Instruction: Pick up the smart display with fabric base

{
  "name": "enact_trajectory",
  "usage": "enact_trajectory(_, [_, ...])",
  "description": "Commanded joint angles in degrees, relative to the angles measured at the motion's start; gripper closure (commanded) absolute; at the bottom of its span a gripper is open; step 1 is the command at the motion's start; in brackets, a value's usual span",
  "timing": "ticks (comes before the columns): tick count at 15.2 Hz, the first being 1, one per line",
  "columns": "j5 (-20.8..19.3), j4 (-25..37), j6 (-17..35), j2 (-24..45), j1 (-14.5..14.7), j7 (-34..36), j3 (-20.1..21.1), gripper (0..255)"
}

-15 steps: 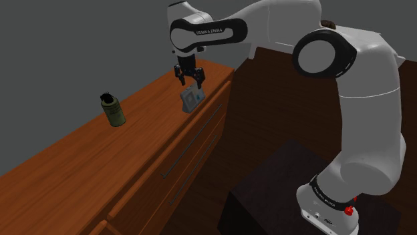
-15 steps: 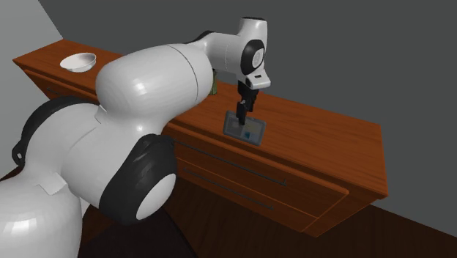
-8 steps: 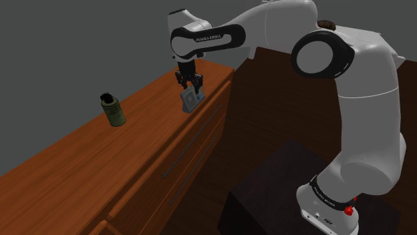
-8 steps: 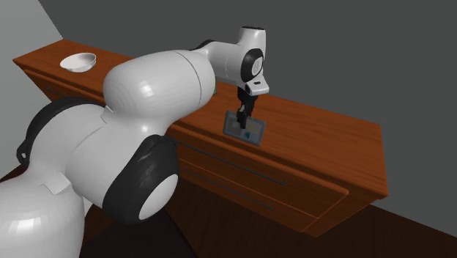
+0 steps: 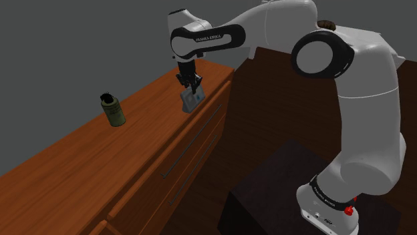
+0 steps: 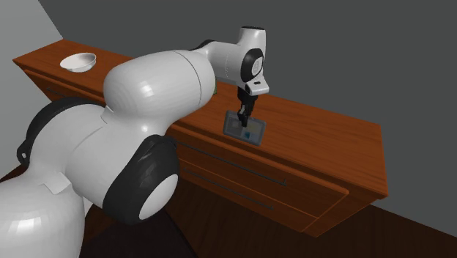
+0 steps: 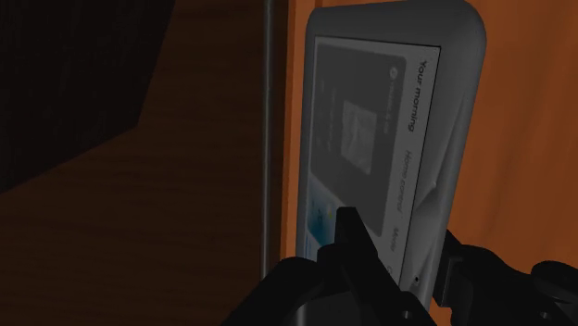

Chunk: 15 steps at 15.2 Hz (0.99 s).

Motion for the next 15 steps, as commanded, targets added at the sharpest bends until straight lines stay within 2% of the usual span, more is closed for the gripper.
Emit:
enact_trajectory(1, [0.00, -0.06, 0.02, 0.00, -0.01, 0.00, 0.00, 255])
enact_trajectory(15, [0.38, 10.16, -10.42, -0.40, 1.02, -1.28, 0.17, 255])
